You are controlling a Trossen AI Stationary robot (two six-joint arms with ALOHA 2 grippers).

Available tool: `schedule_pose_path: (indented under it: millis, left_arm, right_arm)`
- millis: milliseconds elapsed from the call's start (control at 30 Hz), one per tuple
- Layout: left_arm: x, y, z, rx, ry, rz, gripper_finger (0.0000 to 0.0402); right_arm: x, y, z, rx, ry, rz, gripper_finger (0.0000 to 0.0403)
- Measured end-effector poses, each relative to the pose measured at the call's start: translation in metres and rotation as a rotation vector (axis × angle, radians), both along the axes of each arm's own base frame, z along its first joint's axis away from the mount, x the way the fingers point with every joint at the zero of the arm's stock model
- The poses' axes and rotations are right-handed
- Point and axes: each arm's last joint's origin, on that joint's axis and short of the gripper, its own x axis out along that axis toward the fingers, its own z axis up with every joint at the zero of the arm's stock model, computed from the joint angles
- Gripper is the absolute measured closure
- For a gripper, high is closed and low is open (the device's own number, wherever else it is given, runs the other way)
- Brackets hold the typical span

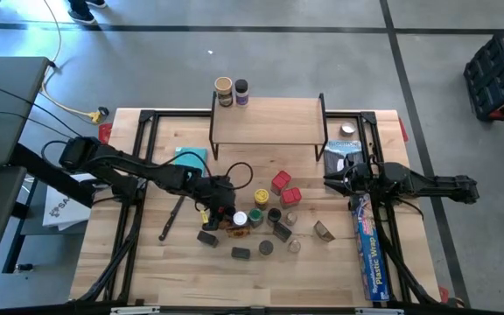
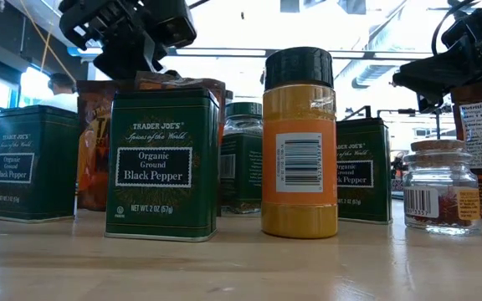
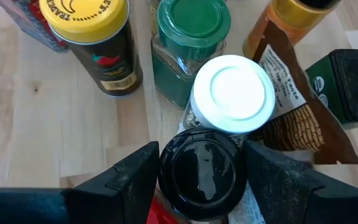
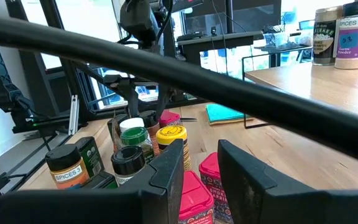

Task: Shelf spices
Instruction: Put the black seasoning bottle on the shelf

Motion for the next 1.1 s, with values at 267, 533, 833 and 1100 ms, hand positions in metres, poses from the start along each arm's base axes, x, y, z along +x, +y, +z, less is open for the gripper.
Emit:
schedule_pose_path:
  millis: [267, 533, 833, 1100]
  left_arm:
    - [0.0, 0.001, -0.002, 0.028, 0.01, 0.009, 0.0178]
    - [-0.001, 0.001, -0.003, 0.053, 0.023, 0.004, 0.0201]
    - [0.003, 0.001, 0.006, 0.055, 0.031, 0.004, 0.0203]
    - [0.015, 0.013, 0.059, 0.099, 0.014, 0.011, 0.0203]
  right_arm:
    - [0.0, 0.0, 0.0, 0.0, 0.0, 0.001, 0.0308]
    - [0.0, 0.0, 0.0, 0.0, 0.0, 0.001, 0.0308]
    - [0.0, 0.0, 0.0, 0.0, 0.0, 0.001, 0.0308]
    - [0.0, 0.0, 0.0, 0.0, 0.0, 0.001, 0.0308]
